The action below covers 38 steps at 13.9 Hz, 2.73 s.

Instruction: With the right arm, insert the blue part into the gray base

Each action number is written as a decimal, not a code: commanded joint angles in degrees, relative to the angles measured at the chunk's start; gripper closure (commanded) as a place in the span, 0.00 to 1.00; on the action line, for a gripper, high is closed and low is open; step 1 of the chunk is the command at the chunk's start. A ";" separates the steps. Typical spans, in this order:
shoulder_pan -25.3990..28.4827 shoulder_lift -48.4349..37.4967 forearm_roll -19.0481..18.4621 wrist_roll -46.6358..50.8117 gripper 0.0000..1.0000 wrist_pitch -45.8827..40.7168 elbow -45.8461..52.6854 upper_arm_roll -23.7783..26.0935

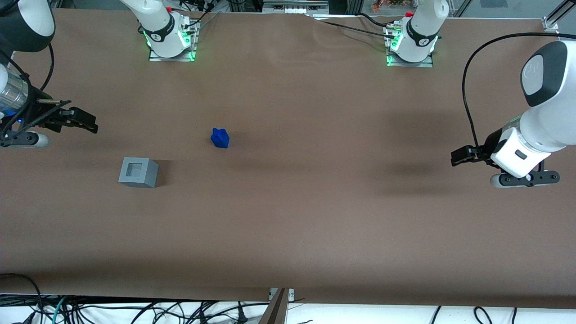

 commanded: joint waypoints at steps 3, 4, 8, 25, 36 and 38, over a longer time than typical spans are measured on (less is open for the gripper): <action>-0.88 -1.66 1.09 -0.69 0.00 -0.41 -1.64 0.58; -0.88 -1.57 1.09 -0.70 0.00 -0.06 -1.55 0.58; -0.80 -1.39 1.00 0.01 0.00 -0.50 -1.81 0.67; -0.71 -1.04 1.09 0.01 0.00 -0.59 -1.82 0.67; 0.95 1.15 1.09 1.49 0.00 -1.03 -2.34 2.33; 1.49 2.30 0.92 5.53 0.00 0.28 -3.22 4.26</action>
